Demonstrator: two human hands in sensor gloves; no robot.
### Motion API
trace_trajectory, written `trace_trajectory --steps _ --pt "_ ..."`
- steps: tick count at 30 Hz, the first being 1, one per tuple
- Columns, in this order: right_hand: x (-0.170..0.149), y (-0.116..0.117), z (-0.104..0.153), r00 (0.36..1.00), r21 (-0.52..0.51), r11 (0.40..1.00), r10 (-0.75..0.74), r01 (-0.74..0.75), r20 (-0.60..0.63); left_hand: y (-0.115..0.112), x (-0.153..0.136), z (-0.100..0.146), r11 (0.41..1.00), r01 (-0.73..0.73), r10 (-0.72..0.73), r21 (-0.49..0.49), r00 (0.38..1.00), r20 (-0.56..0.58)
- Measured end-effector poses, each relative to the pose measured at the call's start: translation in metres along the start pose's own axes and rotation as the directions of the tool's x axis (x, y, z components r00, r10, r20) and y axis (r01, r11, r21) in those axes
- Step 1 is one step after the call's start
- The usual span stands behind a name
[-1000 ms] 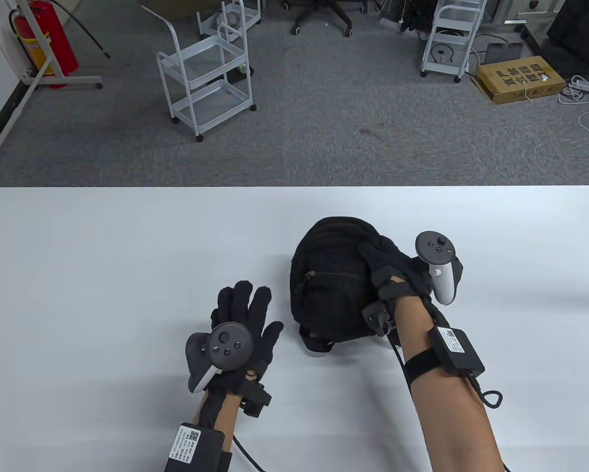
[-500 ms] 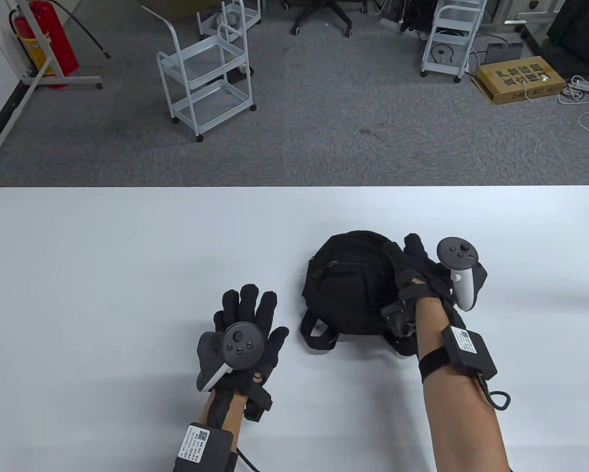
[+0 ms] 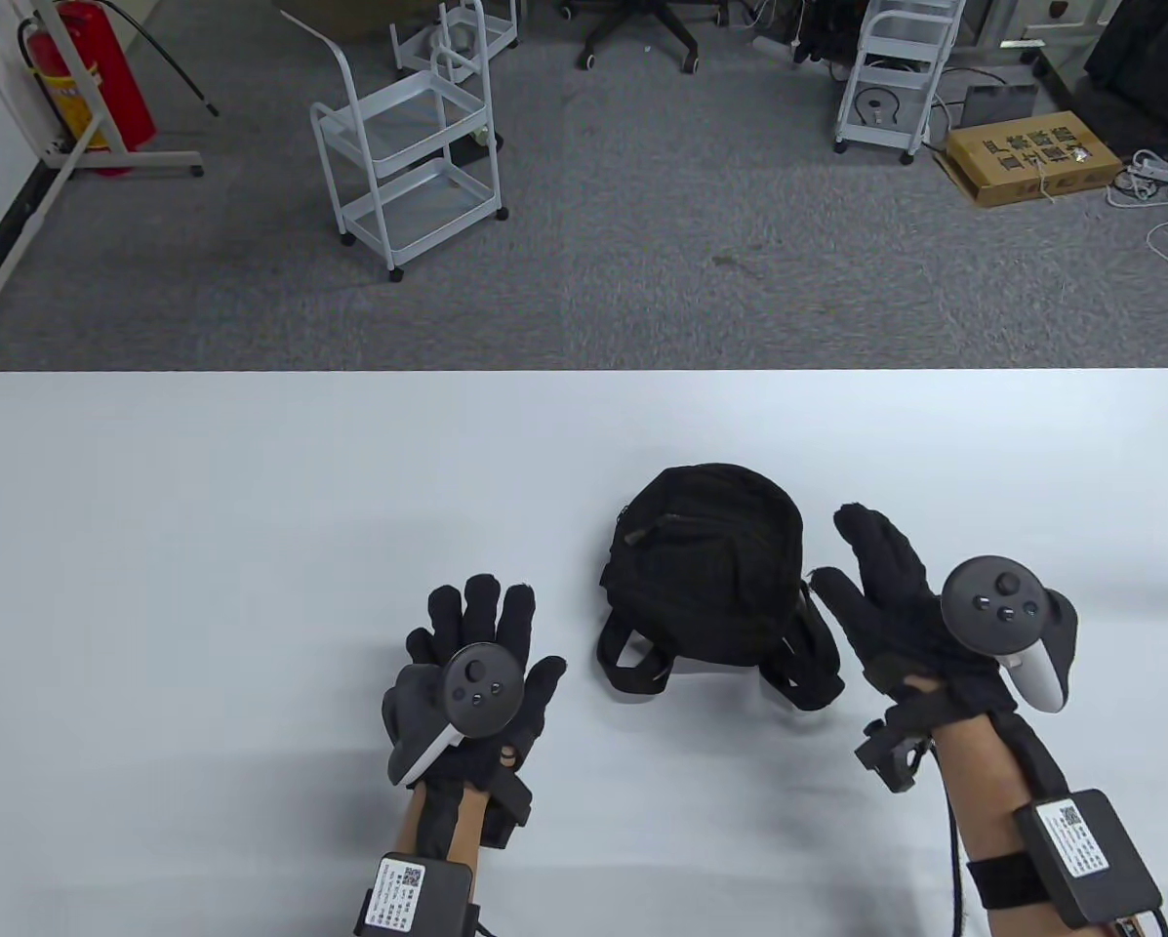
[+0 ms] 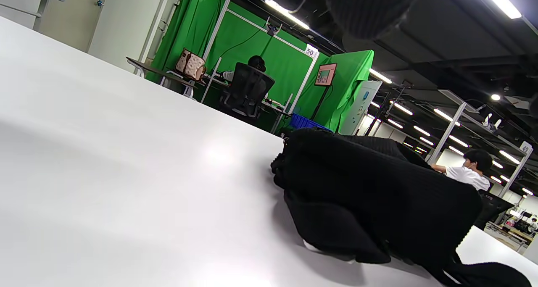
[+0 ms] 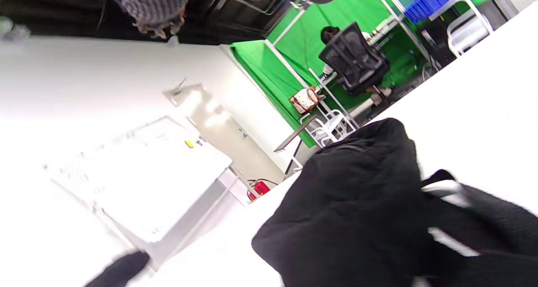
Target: Put stationery box into the backpack's main compartment
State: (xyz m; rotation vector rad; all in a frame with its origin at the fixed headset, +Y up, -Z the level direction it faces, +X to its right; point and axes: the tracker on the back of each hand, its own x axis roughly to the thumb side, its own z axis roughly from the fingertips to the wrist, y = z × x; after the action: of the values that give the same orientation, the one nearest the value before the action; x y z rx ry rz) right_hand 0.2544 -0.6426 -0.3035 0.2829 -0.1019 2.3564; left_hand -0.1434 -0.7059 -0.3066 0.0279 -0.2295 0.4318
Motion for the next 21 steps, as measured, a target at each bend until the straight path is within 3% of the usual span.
trace_trajectory --steps 6,12,21 --pt "-0.024 0.020 0.021 0.973 -0.016 0.973 0.231 -0.231 0.016 0.000 -0.003 0.002 1.000 -0.009 0.009 -0.017 1.000 -0.001" --pt "-0.059 0.037 0.022 0.899 0.003 0.902 0.430 -0.431 -0.081 -0.006 -0.008 0.000 0.999 0.004 -0.006 -0.048 0.999 -0.044" --pt "-0.071 0.034 0.023 0.884 0.021 0.893 0.448 -0.449 -0.132 -0.011 -0.012 -0.001 0.997 0.008 -0.013 -0.071 0.997 -0.073"
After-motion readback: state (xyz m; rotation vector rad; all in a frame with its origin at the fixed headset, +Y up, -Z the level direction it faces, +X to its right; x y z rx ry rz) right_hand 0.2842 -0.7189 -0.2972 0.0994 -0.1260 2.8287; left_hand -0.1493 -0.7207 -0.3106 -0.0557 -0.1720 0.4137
